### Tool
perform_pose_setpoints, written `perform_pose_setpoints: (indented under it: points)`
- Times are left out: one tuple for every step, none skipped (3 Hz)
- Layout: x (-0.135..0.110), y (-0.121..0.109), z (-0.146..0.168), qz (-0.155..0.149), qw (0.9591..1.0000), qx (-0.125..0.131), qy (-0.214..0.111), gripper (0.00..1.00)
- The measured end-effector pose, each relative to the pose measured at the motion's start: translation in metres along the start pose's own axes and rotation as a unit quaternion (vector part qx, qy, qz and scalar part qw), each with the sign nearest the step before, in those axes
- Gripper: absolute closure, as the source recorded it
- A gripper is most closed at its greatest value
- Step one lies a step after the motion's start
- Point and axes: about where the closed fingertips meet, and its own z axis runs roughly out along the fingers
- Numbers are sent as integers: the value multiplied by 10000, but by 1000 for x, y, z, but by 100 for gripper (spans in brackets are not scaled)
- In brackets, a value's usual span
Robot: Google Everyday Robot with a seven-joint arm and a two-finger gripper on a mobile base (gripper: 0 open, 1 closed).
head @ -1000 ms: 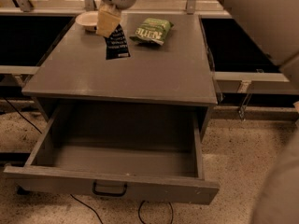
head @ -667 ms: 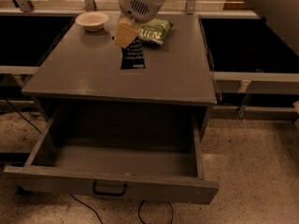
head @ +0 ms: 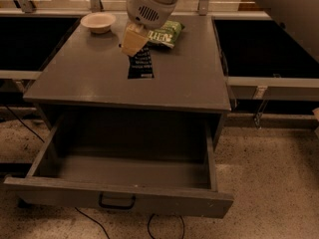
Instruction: Place rxbar blueberry into top drawer
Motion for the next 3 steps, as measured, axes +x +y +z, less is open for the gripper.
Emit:
perform_pose_setpoints:
  points:
    - [6, 14, 6, 102, 9998, -147, -42, 100]
    - [18, 47, 23, 266, 9986, -442, -86, 100]
    - [20, 48, 27, 318, 9984, -461, -102, 100]
